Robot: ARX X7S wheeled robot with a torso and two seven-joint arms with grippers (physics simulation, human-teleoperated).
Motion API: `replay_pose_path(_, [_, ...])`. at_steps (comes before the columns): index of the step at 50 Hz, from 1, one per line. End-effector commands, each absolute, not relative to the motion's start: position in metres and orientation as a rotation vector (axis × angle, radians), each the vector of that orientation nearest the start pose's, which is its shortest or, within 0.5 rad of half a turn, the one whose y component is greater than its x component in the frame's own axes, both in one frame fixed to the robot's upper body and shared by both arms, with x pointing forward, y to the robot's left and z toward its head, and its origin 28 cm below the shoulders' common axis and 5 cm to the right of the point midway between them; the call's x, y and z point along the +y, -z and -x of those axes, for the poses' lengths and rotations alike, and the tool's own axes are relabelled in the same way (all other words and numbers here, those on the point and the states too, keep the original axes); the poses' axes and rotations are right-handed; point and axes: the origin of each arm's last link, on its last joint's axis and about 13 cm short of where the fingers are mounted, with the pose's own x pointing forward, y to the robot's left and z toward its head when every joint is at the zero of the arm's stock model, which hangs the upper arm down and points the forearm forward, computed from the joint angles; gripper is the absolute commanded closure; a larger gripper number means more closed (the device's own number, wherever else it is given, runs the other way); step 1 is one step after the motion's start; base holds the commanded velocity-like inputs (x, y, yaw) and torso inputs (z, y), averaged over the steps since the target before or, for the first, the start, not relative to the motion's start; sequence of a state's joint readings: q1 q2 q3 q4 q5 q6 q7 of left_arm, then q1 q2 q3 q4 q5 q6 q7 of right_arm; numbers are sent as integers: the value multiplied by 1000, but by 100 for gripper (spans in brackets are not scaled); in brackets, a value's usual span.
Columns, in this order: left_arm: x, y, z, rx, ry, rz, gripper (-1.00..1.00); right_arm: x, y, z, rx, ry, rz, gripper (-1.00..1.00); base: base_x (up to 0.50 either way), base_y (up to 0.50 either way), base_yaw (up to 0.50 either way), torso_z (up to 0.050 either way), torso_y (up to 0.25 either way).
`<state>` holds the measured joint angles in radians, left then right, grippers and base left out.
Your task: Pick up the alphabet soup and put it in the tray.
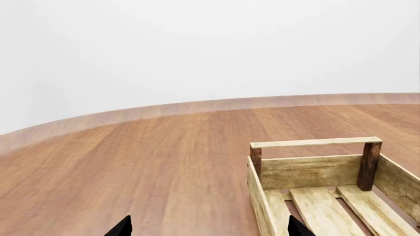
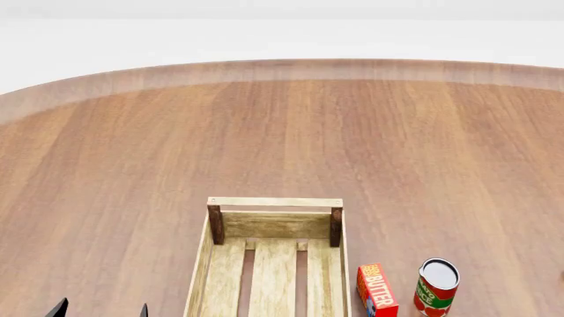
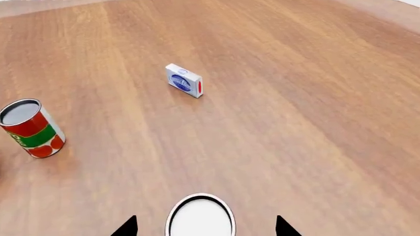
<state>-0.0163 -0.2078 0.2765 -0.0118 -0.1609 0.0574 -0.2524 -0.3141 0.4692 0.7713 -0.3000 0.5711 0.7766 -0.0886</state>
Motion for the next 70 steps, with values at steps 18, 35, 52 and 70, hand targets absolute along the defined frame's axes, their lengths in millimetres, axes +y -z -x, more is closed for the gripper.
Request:
replay_pose_path(18, [201,-11,-207,-19,18,-45,-100,-301,-45,-113,481,440,-146,-100,0,0,0,0,0])
replay_pose_path(35, [201,-11,-206,-26,18,-50,-100,-297,-34,-120,512,420,-147,-100,0,0,0,0,0])
replay_pose_path(52, [201,-11,-206,-28,18,-51,-100,-300,-24,-122,543,432,-157,-100,0,0,0,0,0])
replay_pose_path(70, [201,-10,-207,-22,18,-50,-100,-298,-22,-128,552,422,-151,-100,0,0,0,0,0])
